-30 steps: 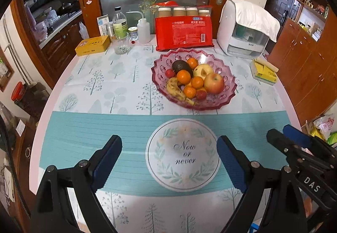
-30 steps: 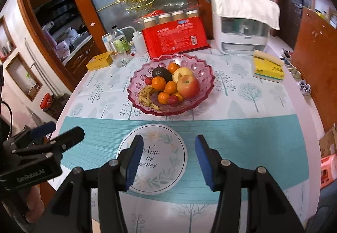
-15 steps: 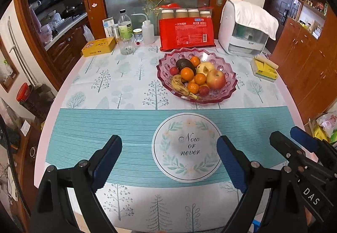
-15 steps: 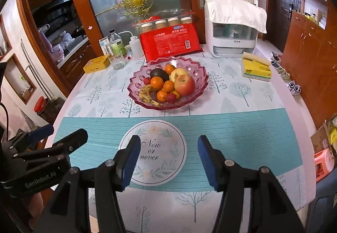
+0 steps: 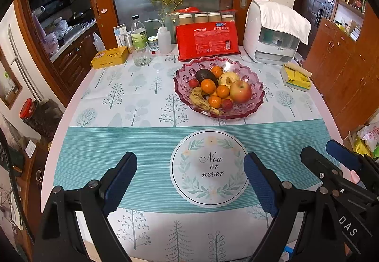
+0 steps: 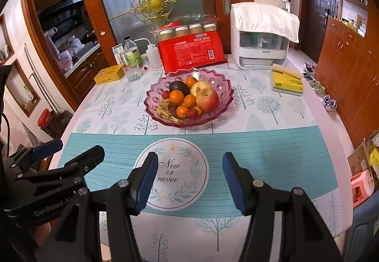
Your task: Organize fruits
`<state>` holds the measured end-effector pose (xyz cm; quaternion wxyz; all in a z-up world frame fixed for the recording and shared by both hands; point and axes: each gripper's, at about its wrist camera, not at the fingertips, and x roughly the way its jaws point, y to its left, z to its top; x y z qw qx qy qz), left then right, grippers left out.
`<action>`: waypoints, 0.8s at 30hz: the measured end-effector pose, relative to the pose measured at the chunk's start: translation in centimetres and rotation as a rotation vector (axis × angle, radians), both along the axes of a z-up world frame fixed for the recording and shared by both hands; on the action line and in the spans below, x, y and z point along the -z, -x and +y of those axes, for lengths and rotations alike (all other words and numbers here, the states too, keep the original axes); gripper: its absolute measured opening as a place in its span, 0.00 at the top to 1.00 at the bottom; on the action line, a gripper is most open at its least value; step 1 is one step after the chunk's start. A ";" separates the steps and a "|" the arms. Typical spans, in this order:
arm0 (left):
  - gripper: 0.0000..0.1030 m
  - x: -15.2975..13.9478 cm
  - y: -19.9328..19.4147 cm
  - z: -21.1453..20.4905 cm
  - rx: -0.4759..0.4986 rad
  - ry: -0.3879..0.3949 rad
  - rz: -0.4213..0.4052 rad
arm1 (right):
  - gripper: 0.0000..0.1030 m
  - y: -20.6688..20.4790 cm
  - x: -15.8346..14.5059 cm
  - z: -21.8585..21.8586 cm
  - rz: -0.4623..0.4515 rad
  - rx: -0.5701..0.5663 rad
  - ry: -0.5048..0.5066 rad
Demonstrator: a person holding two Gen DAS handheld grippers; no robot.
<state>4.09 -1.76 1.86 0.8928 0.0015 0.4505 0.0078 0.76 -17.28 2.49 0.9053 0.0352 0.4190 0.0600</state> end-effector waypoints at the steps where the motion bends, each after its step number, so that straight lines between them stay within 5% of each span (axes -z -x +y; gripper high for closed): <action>1: 0.12 0.0 0.1 0.1 0.001 -0.001 0.000 | 0.44 0.0 0.0 0.0 0.001 0.000 0.000; 24: 0.12 0.2 -0.1 0.0 0.002 -0.002 0.011 | 0.44 -0.5 0.0 -0.1 0.007 -0.008 -0.003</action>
